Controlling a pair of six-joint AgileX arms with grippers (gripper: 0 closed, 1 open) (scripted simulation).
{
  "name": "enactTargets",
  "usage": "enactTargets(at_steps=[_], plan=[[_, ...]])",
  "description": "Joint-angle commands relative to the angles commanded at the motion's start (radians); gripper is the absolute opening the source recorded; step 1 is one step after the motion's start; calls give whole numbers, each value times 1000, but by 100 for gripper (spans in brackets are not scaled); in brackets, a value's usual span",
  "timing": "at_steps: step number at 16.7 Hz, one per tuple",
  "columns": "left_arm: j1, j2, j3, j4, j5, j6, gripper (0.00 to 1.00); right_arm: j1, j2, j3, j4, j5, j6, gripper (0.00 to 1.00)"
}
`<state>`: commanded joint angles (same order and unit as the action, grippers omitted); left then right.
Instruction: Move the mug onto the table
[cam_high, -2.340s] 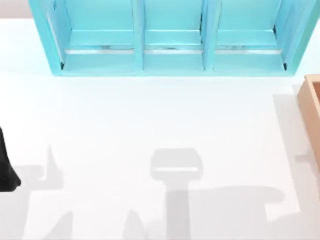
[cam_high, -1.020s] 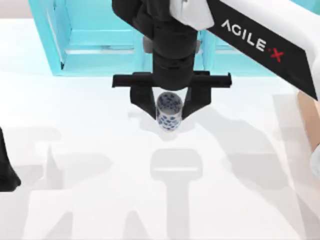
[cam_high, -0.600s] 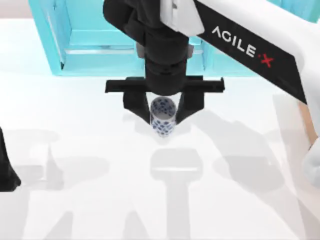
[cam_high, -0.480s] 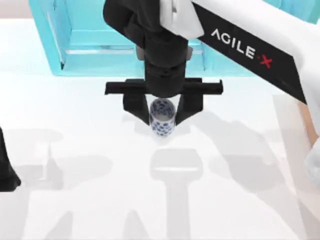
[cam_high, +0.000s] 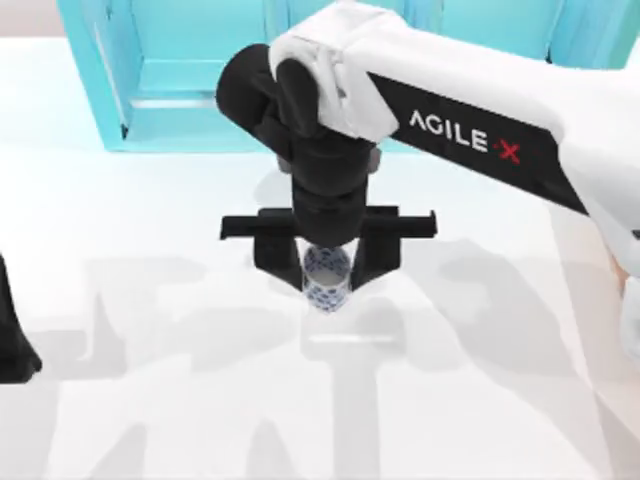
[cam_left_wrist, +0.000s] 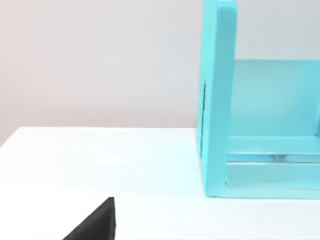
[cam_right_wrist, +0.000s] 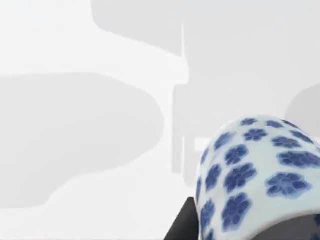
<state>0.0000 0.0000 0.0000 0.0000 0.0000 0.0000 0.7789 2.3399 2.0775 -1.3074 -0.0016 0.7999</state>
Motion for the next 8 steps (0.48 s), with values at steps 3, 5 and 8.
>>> enactTargets(at_steps=[3, 5, 8], plan=[[0, 0, 0, 0, 0, 0, 100, 0, 0, -2, 2, 0, 0, 0], [0, 0, 0, 0, 0, 0, 100, 0, 0, -2, 2, 0, 0, 8], [0, 0, 0, 0, 0, 0, 100, 0, 0, -2, 2, 0, 0, 30]])
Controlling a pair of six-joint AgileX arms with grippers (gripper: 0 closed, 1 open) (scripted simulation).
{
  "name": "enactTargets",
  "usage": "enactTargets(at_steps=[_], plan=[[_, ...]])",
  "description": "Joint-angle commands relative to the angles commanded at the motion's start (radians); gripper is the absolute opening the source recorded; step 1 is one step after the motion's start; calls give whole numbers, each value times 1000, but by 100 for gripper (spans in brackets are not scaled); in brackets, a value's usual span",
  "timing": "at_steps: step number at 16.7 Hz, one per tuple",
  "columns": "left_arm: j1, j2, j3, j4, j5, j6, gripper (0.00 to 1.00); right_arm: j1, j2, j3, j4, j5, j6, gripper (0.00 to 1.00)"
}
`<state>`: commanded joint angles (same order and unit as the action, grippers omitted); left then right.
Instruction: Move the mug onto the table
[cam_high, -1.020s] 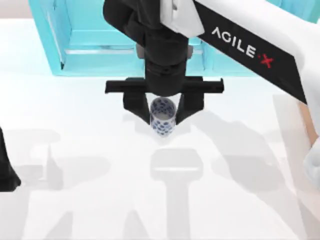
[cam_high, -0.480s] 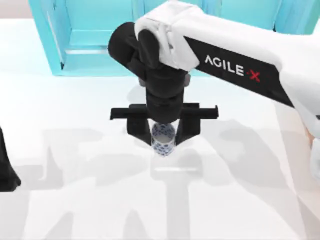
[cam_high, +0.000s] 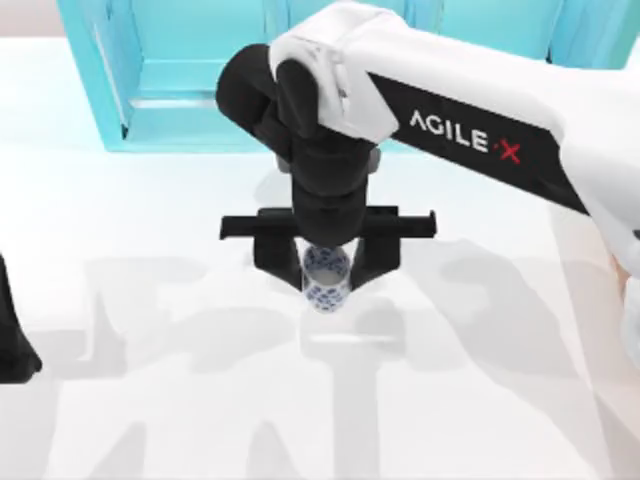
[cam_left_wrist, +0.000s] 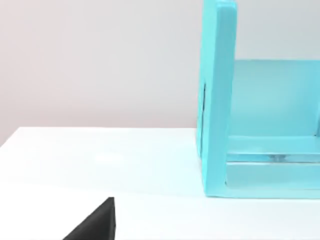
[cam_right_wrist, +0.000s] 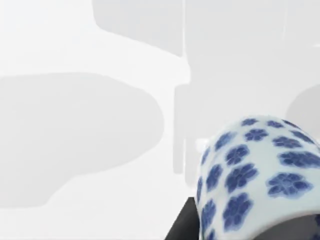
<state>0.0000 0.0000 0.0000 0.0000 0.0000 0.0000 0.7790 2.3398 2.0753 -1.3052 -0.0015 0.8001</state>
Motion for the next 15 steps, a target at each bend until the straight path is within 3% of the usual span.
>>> enactTargets(at_steps=[9, 15], plan=[[0, 0, 0, 0, 0, 0, 100, 0, 0, 0, 0, 0, 0, 98], [0, 0, 0, 0, 0, 0, 100, 0, 0, 0, 0, 0, 0, 100]])
